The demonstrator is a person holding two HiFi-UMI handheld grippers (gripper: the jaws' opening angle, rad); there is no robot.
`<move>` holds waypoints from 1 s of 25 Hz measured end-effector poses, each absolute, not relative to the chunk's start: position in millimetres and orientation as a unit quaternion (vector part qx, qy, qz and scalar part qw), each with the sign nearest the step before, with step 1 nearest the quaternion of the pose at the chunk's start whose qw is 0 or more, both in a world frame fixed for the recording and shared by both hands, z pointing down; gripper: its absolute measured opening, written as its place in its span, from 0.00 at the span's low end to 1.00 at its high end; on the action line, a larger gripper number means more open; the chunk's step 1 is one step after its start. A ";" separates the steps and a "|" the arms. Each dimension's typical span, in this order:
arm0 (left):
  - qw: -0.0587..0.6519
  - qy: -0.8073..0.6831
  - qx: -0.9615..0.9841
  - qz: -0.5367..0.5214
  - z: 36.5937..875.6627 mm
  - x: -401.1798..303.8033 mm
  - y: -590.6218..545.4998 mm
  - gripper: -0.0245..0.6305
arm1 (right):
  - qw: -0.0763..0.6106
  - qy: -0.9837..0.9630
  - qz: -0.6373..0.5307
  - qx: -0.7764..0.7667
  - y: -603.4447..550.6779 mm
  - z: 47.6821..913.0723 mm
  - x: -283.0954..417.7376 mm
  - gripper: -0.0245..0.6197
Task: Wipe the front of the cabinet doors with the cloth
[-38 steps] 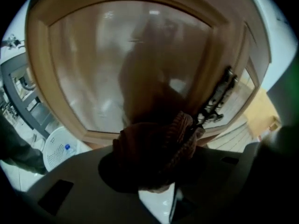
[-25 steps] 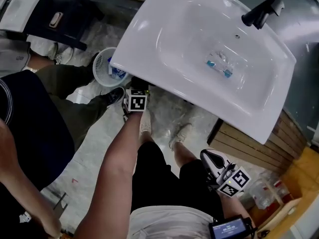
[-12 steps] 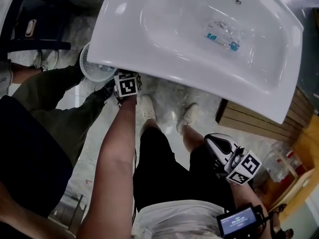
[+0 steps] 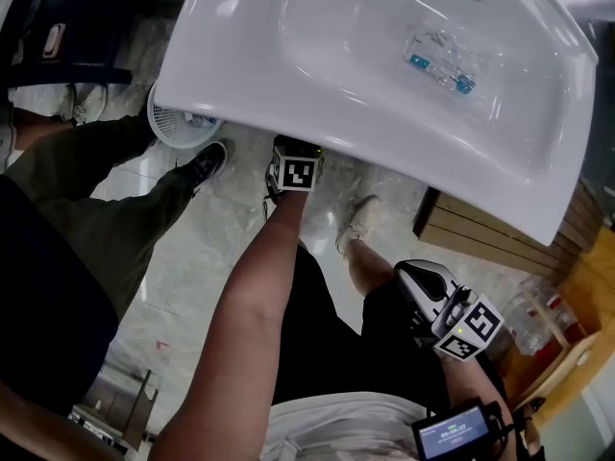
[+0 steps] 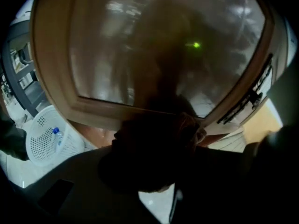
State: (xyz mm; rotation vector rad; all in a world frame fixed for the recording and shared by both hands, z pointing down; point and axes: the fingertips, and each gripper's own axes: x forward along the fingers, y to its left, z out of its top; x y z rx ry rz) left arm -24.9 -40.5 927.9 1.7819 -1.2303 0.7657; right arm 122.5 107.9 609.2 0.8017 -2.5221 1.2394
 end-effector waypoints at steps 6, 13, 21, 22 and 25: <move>0.442 -0.426 0.739 0.278 932.5 51.0 -24.7 0.28 | 0.104 -0.855 0.420 0.286 107.4 610.4 145.8 0.06; 0.404 -0.439 0.755 0.271 886.4 41.1 -23.4 0.28 | 0.084 -0.858 0.420 0.284 110.6 596.3 153.5 0.06; 0.308 -0.466 0.767 0.315 794.0 -6.2 5.9 0.28 | 0.057 -0.870 0.396 0.290 97.8 559.4 167.4 0.06; 0.304 -0.464 0.773 0.309 775.5 -5.2 12.2 0.28 | 0.051 -0.871 0.391 0.294 94.0 553.5 169.8 0.06; 0.285 -0.447 0.796 0.292 716.3 5.2 28.8 0.28 | 0.030 -0.876 0.372 0.307 79.1 533.1 174.8 0.06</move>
